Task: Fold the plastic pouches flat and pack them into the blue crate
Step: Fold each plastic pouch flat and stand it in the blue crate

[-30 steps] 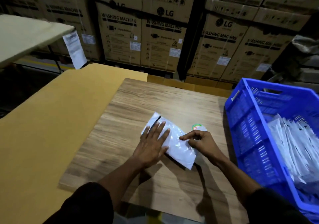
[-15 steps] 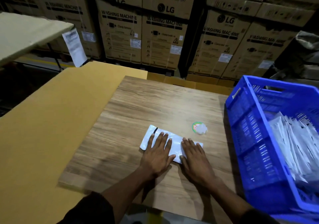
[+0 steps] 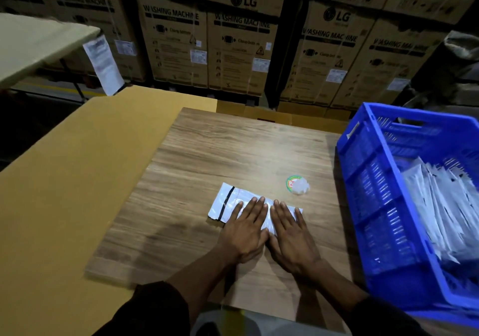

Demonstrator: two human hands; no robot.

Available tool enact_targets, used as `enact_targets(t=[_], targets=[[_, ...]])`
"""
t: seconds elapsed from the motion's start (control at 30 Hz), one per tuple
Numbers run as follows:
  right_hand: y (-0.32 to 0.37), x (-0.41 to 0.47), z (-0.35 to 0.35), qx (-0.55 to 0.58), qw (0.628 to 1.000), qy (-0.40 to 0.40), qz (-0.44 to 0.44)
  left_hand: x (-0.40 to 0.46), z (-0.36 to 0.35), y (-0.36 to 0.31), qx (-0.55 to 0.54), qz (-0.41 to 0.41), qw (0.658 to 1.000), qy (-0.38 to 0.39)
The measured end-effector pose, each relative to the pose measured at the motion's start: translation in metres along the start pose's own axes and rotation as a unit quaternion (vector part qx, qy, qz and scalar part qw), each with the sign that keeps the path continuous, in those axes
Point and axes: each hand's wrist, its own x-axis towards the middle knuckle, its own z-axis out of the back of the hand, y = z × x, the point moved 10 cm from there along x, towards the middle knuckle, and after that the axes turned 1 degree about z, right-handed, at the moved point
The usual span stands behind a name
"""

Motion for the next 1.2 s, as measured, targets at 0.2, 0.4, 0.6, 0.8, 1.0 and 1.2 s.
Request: enact_targets(t=[0.2,0.4,0.6,0.8,1.0,1.2], targets=[[-0.002,0.002,-0.004,0.012,1.000,0.019,-0.006,0.001,0.000,-0.002,0.004,-0.003,1.000,0.004],[-0.005,0.002,-0.007,0.009,0.999,0.043,-0.008,0.003,-0.003,-0.004,0.003,0.002,0.999,0.033],[-0.002,0.009,0.004,0.010,0.996,0.084,0.006,0.000,-0.002,0.000,-0.003,0.012,0.999,0.050],[0.001,0.020,0.002,0.022,0.992,0.126,0.006,-0.003,-0.005,0.003,-0.004,0.027,0.998,0.064],[0.003,0.020,0.005,0.038,0.991,0.127,-0.014,-0.003,-0.007,0.001,-0.021,0.019,0.996,0.080],[-0.016,-0.024,-0.007,0.057,0.992,0.093,-0.063,-0.004,-0.001,0.002,-0.018,0.019,0.996,0.089]])
